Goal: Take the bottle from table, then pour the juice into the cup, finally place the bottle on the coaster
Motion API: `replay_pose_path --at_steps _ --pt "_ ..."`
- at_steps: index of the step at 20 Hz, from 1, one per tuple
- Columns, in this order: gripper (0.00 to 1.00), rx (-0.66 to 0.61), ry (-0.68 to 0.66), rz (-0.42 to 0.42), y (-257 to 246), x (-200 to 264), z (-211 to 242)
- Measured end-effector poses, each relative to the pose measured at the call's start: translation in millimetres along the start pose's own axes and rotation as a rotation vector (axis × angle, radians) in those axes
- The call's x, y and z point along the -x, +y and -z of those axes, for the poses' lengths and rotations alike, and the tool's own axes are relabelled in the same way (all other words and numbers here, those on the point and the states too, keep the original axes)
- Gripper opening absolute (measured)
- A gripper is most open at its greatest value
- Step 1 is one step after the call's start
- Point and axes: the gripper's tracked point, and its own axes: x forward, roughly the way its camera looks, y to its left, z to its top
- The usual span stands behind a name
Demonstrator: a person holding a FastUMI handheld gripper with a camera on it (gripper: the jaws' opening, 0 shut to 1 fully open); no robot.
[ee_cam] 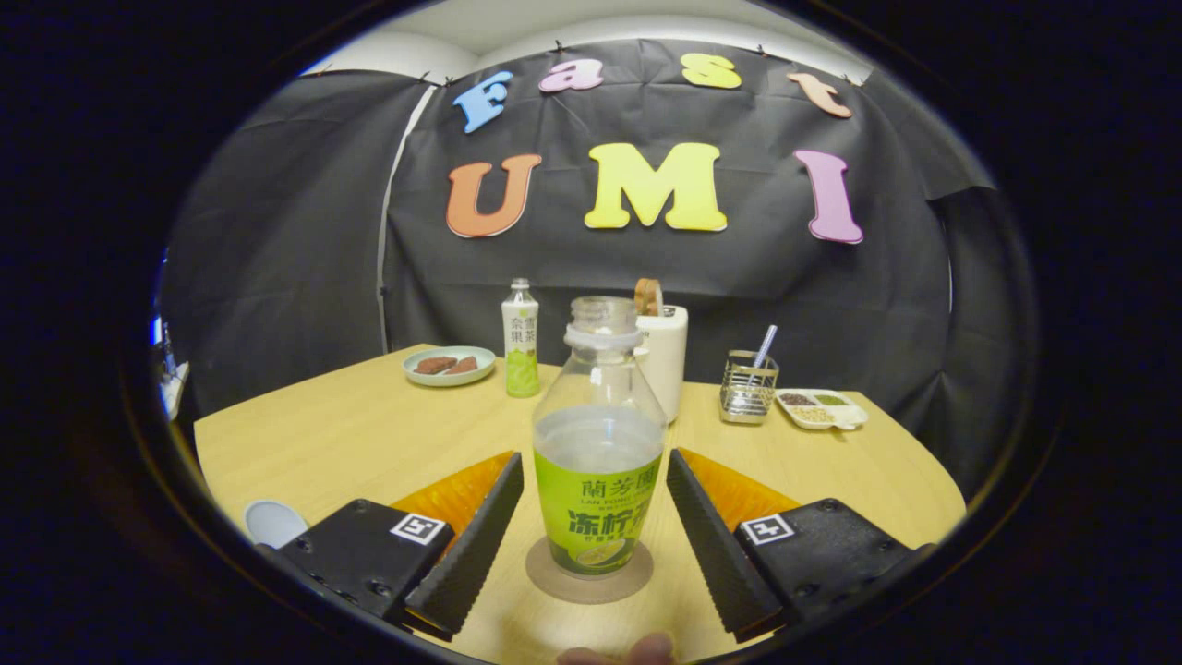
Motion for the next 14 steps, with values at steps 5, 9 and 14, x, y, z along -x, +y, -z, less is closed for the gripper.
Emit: replay_pose_path --at_steps 5,9,14 --pt "1.00 -0.024 -0.076 0.028 1.6 43.8 -40.7" --pt "1.00 -0.034 -0.144 0.065 -4.0 91.8 -73.5" --pt "1.00 -0.078 -0.218 0.131 -15.0 162.3 -92.2"
